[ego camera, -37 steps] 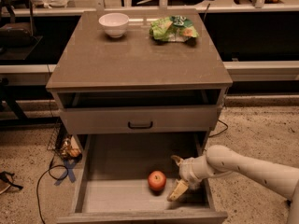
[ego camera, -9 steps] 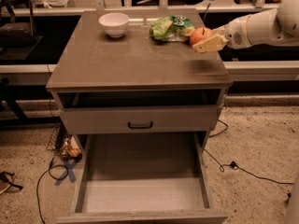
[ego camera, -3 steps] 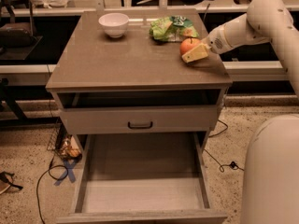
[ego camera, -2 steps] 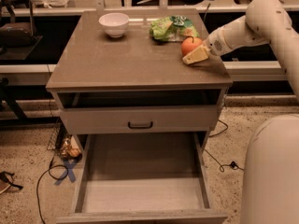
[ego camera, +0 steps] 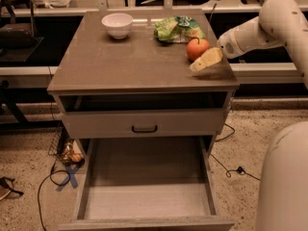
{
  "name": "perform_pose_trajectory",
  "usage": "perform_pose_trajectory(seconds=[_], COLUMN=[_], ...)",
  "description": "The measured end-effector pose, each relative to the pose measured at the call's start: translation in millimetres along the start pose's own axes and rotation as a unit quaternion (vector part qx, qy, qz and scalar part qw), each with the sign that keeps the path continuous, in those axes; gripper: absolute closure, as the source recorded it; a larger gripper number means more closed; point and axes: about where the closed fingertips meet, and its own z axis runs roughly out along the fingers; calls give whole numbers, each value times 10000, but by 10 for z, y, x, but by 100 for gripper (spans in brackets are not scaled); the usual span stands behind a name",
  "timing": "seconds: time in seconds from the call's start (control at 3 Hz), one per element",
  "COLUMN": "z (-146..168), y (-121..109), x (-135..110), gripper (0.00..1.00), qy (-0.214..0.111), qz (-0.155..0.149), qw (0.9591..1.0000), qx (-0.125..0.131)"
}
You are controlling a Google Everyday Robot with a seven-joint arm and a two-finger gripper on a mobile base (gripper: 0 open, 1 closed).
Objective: Pick apple from middle drawer and place on counter
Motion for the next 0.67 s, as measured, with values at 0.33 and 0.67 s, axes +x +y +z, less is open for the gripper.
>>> perform_pose_trajectory(seconds=[0.33, 0.67], z=[-181, -626], y=[24, 97], x=[80, 147], gripper=[0, 0], qy=[-194, -555], qz=[90, 150], qw=[9997, 9970], qx=[117, 520])
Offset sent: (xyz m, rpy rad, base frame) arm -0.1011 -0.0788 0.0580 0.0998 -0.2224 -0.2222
